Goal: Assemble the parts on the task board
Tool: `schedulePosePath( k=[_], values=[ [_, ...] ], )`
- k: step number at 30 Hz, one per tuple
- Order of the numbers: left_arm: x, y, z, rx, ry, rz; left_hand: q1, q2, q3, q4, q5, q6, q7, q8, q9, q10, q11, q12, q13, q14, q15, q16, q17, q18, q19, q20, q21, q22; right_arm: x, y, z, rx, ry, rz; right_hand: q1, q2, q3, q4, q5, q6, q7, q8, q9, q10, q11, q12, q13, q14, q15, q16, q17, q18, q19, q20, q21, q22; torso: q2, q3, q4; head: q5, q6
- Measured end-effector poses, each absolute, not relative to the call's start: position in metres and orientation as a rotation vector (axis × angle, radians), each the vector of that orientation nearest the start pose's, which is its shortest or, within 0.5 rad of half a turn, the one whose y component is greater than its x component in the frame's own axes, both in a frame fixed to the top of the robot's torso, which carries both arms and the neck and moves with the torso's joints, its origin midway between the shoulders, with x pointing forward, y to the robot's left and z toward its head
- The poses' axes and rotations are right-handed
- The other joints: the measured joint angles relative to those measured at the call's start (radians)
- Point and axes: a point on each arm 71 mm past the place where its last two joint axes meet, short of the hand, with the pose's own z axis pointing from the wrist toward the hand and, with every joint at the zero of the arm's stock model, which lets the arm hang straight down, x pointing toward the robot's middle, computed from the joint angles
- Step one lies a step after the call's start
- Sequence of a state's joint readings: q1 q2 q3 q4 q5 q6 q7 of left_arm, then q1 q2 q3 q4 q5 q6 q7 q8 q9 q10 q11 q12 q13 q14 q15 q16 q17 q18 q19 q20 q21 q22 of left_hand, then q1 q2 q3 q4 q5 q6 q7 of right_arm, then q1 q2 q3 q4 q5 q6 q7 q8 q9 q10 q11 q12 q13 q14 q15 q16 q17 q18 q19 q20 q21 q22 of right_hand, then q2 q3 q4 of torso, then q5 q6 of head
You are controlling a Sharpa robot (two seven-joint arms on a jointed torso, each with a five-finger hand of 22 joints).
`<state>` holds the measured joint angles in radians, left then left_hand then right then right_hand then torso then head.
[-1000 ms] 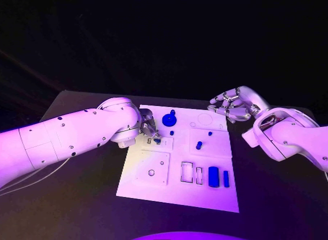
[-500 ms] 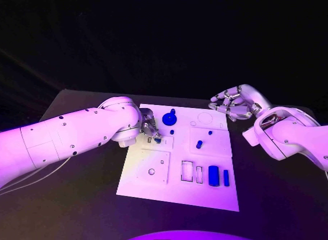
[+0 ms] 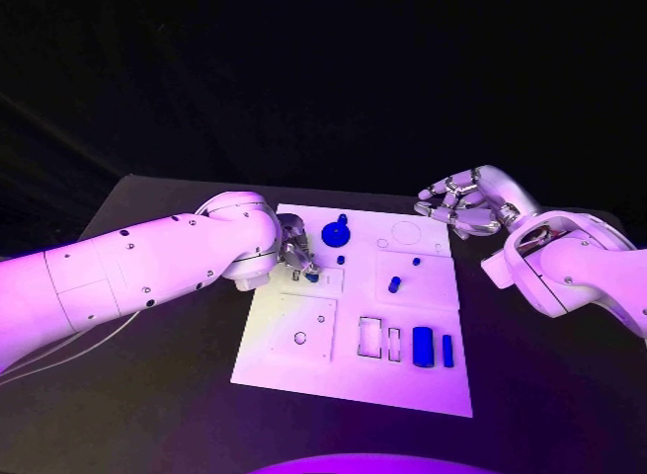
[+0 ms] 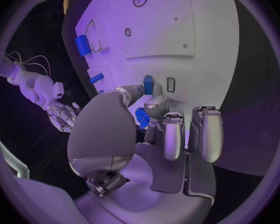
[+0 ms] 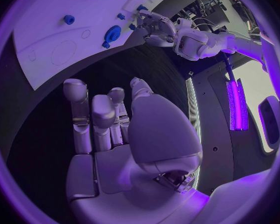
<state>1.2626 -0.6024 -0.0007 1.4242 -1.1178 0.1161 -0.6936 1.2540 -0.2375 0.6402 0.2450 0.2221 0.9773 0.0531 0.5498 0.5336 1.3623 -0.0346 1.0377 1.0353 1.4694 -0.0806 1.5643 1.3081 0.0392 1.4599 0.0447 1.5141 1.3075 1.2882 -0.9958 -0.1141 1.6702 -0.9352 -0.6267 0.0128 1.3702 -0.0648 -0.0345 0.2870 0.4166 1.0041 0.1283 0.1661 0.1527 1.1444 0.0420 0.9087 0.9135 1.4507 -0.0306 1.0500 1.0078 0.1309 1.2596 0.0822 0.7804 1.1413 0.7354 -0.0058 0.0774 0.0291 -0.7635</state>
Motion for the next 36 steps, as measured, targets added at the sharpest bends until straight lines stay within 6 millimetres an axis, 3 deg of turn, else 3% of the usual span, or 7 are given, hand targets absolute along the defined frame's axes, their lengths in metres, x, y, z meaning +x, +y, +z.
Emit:
schedulePosePath(
  k=[14,17,20,22,26,30,36],
  values=[
    [0.5043,0.1319,-0.1891,-0.129,2.255,-0.330,-0.011,-0.001,0.000,-0.001,0.004,-0.002,-0.002,0.011,0.022,0.001,-0.001,0.000,-0.002,-0.004,-0.004,0.000,0.000,0.000,0.000,0.000,0.000,0.000,0.4664,-0.2455,-0.1472,0.376,1.461,0.857,0.005,0.005,0.000,0.000,0.013,0.000,0.000,0.000,0.000,0.000,0.000,0.000,-0.003,0.000,0.000,0.000,0.000,0.000,0.000,0.000,0.000,0.000,0.000,0.0002,0.0008,0.005,-0.002],
    [0.5045,0.1312,-0.1892,-0.125,2.256,-0.329,-0.016,0.004,-0.002,-0.003,0.004,-0.004,-0.004,0.019,0.029,0.005,-0.005,0.000,-0.002,-0.004,-0.004,0.000,0.000,0.000,0.000,0.000,0.000,0.000,0.4666,-0.2452,-0.1473,0.375,1.461,0.858,0.005,0.005,0.000,0.000,0.045,0.000,0.000,0.004,0.000,0.000,0.000,0.000,-0.008,0.000,0.000,0.000,0.000,0.000,0.000,0.000,-0.005,0.000,0.000,0.0005,0.0006,0.006,-0.002],
    [0.5048,0.1301,-0.1892,-0.121,2.256,-0.328,-0.020,0.008,-0.002,-0.003,0.004,-0.004,-0.004,0.027,0.029,0.005,-0.005,0.000,-0.005,-0.004,-0.004,0.000,0.000,0.000,0.000,0.000,0.000,0.000,0.4671,-0.2450,-0.1475,0.375,1.461,0.857,0.005,0.005,0.000,0.000,0.051,0.000,0.000,0.004,0.000,0.000,0.000,0.000,-0.009,0.000,0.000,0.000,0.000,0.000,0.000,0.000,-0.005,0.000,0.000,0.0005,0.0005,0.005,-0.002],
    [0.5050,0.1296,-0.1892,-0.119,2.257,-0.327,-0.030,0.002,-0.005,-0.009,0.004,-0.009,-0.009,0.032,0.065,0.008,-0.008,0.000,-0.007,-0.002,-0.006,0.000,0.000,0.000,0.000,0.000,0.000,0.000,0.4672,-0.2449,-0.1476,0.375,1.461,0.857,0.005,0.005,0.000,0.000,0.051,0.000,0.000,0.004,0.000,0.000,0.000,0.000,-0.010,0.000,0.000,0.000,0.000,0.000,0.000,0.000,-0.009,-0.001,0.000,0.0006,0.0006,0.004,-0.002],
    [0.5053,0.1290,-0.1896,-0.115,2.259,-0.324,-0.042,0.003,-0.005,-0.017,0.004,-0.009,-0.009,0.037,0.080,0.010,-0.010,0.000,-0.008,-0.004,-0.011,0.000,0.000,0.000,0.000,0.000,0.000,0.000,0.4672,-0.2446,-0.1476,0.375,1.461,0.858,0.005,0.005,0.000,0.000,0.051,0.000,0.000,0.004,0.001,0.000,0.000,0.000,-0.013,0.000,0.000,-0.002,0.000,0.000,0.000,0.000,-0.009,-0.003,0.000,0.0009,0.0002,0.004,-0.003],
    [0.5055,0.1289,-0.1898,-0.112,2.262,-0.322,-0.055,0.003,-0.001,-0.027,0.004,-0.013,-0.013,0.038,0.103,0.010,-0.010,0.004,-0.008,-0.004,-0.011,0.000,0.000,0.000,0.000,0.000,0.000,0.000,0.4674,-0.2448,-0.1477,0.376,1.461,0.858,0.005,0.005,-0.010,0.002,0.008,0.000,0.000,0.004,0.001,0.000,0.000,0.000,-0.019,0.000,0.000,-0.006,0.000,0.000,0.000,0.000,-0.019,-0.004,0.000,0.0010,0.0000,0.004,-0.003],
    [0.5055,0.1295,-0.1897,-0.108,2.265,-0.320,-0.075,0.002,0.003,-0.050,0.004,-0.014,-0.014,0.043,0.117,0.015,-0.015,0.012,-0.006,-0.004,-0.018,0.000,0.000,0.000,0.000,0.000,0.004,0.000,0.4675,-0.2445,-0.1479,0.378,1.460,0.860,0.005,0.005,-0.012,0.004,-0.003,0.000,0.000,0.004,0.001,0.000,0.000,0.000,-0.024,0.000,0.000,-0.010,0.000,0.000,0.000,0.000,-0.020,-0.004,0.000,0.0012,-0.0007,0.002,-0.002]
  ],
)
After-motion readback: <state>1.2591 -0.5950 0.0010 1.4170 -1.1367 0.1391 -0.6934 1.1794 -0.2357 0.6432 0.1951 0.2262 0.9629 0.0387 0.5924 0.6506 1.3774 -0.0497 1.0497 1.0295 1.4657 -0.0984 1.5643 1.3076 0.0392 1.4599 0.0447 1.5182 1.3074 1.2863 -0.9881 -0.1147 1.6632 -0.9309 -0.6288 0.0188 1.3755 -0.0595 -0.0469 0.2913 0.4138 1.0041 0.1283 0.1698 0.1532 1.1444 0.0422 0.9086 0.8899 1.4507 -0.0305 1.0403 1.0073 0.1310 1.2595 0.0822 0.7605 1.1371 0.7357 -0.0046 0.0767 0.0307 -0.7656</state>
